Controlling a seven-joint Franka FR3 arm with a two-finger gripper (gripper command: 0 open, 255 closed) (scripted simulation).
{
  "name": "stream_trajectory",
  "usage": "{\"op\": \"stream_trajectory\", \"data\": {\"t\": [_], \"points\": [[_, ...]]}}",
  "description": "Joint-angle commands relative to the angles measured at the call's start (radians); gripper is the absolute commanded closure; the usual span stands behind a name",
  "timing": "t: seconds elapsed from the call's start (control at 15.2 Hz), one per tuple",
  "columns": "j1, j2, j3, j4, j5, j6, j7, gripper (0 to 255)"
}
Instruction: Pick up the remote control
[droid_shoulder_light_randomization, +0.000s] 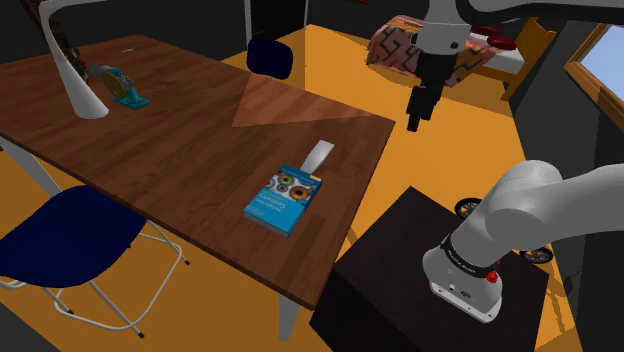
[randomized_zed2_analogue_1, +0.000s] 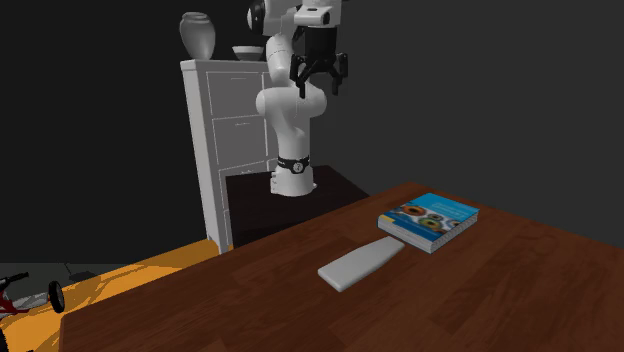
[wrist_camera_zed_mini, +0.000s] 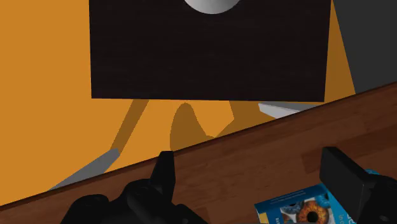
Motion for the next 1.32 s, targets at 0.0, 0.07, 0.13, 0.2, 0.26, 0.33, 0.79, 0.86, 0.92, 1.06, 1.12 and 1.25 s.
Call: {"op": "stream_trajectory", "data": {"t": [0.0, 0.07, 0.13, 0.2, 0.26, 0.33, 0.79, 0.86, 0.92, 1.06, 1.12, 1.25], "points": [[0.000, 0.000, 0.000, 0.000, 0.000, 0.000, 0.000, 0], [-0.006, 0.016, 0.017, -0.014, 0.016, 0.037, 0.045, 0], [-0.012, 0.034, 0.034, -0.027, 0.031, 0.074, 0.090, 0], [-0.018, 0.054, 0.051, -0.038, 0.045, 0.112, 0.134, 0], [-0.023, 0.076, 0.067, -0.047, 0.058, 0.151, 0.177, 0], [-0.029, 0.100, 0.084, -0.054, 0.071, 0.189, 0.220, 0], [-0.077, 0.312, 0.185, -0.057, 0.123, 0.458, 0.515, 0], [-0.085, 0.347, 0.197, -0.051, 0.125, 0.495, 0.557, 0], [-0.093, 0.383, 0.209, -0.043, 0.125, 0.531, 0.599, 0], [-0.110, 0.457, 0.229, -0.023, 0.119, 0.600, 0.685, 0], [-0.118, 0.494, 0.237, -0.011, 0.113, 0.633, 0.728, 0], [-0.134, 0.571, 0.251, 0.016, 0.097, 0.695, 0.816, 0]]}}
